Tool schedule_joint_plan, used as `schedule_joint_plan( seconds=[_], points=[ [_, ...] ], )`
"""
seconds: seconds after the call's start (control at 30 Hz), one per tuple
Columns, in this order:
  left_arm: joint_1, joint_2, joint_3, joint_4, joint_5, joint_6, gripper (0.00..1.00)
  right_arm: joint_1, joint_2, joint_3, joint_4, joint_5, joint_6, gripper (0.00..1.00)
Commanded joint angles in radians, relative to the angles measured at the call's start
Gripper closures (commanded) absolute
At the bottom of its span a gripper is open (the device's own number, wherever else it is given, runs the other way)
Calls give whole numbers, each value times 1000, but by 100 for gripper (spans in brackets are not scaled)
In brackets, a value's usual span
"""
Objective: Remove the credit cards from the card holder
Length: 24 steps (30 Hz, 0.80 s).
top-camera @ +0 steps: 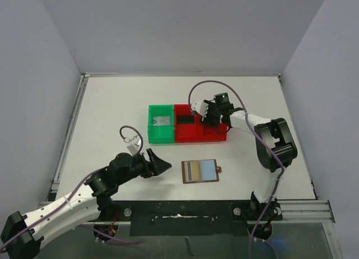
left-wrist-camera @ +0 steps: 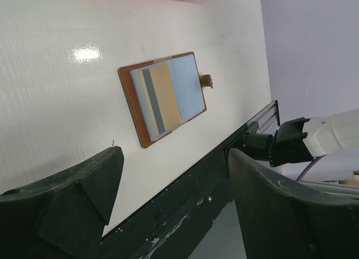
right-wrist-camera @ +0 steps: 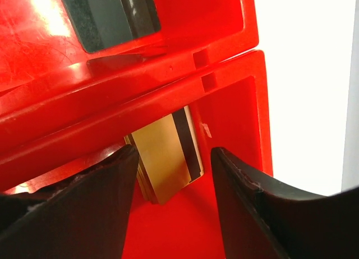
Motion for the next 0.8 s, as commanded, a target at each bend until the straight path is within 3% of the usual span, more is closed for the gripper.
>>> schedule_joint_plan(
  seconds=[0.0,0.6,0.77],
  points=[
    [-8,-1,51,57,9,20,26,-13,-23,39,25,-46,32,44],
    [-31,74,67,104,-1,22,26,-37,-132,15,45,-71,94,40],
    [-35,93,77,116,-10,22,26,-41,-263,-43,206,-89,330,40]
  ],
)
